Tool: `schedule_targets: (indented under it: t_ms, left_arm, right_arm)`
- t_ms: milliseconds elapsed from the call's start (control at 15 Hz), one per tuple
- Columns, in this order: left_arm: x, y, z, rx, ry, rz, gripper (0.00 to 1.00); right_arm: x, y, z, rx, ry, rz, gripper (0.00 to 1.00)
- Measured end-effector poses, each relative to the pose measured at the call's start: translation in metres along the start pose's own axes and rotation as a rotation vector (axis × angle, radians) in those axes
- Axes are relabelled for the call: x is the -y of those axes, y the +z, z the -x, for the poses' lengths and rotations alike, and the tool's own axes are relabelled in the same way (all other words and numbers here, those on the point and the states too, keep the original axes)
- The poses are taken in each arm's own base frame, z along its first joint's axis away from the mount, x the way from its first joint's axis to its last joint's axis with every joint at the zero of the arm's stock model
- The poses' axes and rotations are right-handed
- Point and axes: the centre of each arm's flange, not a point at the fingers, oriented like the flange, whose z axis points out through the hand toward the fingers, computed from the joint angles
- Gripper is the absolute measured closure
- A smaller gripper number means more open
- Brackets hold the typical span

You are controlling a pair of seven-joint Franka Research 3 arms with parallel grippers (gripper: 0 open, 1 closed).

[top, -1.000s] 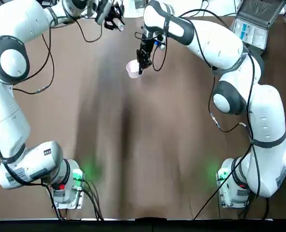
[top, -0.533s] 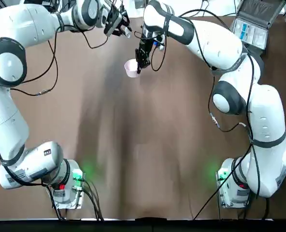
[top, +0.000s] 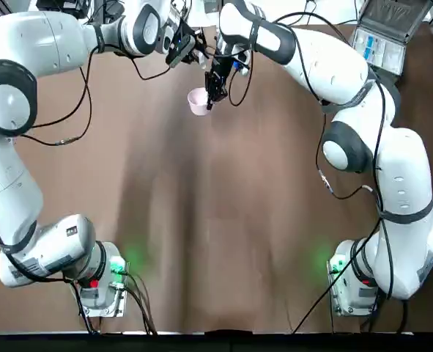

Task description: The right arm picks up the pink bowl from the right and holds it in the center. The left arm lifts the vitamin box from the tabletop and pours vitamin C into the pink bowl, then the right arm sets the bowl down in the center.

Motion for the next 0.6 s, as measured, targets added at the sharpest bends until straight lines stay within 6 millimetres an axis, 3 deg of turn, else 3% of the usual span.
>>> schedule_targets:
  t_ms: [600]
  left_arm:
    - [-0.024, 0.004, -0.014, 0.028, 0.112, 0.060, 0.64]
  right_arm:
    - [0.001, -0.002, -0.002, 0.008, 0.003, -0.002, 0.97]
